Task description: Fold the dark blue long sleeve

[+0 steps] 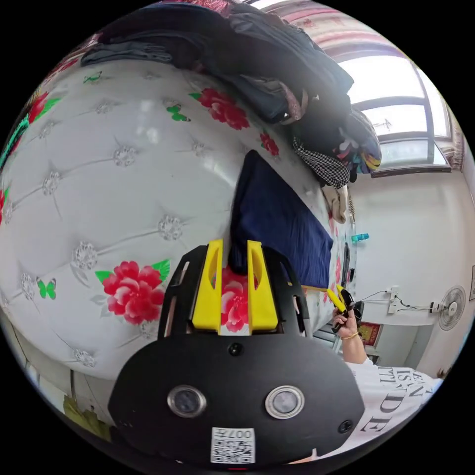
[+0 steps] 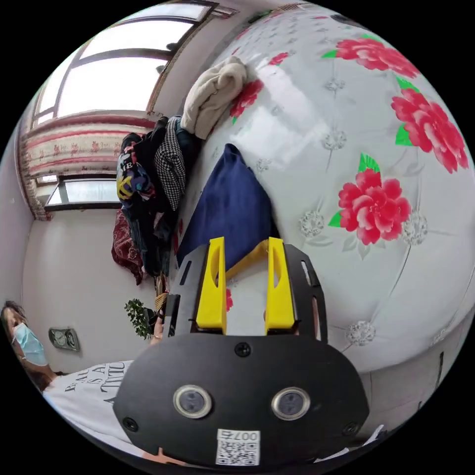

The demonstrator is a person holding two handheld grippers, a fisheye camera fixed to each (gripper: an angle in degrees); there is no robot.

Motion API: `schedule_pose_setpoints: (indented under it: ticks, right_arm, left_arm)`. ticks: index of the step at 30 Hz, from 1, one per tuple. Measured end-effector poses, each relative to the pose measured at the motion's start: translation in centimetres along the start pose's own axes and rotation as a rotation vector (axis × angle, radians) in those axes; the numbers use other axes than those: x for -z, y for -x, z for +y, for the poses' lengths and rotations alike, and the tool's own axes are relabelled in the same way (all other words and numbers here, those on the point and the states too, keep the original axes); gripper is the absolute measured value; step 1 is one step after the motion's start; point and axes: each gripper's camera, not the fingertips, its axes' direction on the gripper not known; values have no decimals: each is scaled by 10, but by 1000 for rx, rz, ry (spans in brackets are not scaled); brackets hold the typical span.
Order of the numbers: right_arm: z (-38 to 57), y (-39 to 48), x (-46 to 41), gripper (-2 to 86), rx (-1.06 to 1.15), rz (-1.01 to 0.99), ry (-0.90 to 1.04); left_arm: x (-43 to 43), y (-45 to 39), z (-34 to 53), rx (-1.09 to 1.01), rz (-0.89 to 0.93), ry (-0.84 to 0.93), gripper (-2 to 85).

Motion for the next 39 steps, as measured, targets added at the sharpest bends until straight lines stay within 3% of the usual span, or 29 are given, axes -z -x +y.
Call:
schedule_pose_setpoints:
  ticks: [7, 16, 19, 24, 27, 30, 32, 35, 39]
  right_arm:
    - [-16, -15, -23, 87, -113, -41, -50]
    - [-2, -7, 9, 94, -132, -8, -85]
    - [0, -15, -16, 94, -165, 1, -25]
    - [-26, -4, -31, 71, -173, -8, -115]
    - [-55, 54, -34, 55, 16, 16, -124]
    - [-66, 162, -58, 45, 387, 26, -25]
    - [-42, 255, -98, 41, 745, 50, 121]
    - [16, 328, -165, 42, 1067, 50, 318]
    - [73, 328, -256, 53, 1111, 19, 546]
  left_arm:
    - [7, 45, 23, 126, 195, -13, 99]
    - [12, 59, 17, 104, 212, 14, 110]
    - [17, 73, 16, 136, 248, 2, 104]
    - [26, 85, 15, 166, 302, -19, 115]
    - [30, 94, 12, 180, 345, -24, 119]
    - [34, 101, 11, 181, 371, -32, 126]
    - [37, 106, 13, 184, 386, -42, 127]
    - [44, 117, 19, 201, 432, -70, 129]
    - [53, 138, 30, 223, 459, -106, 133]
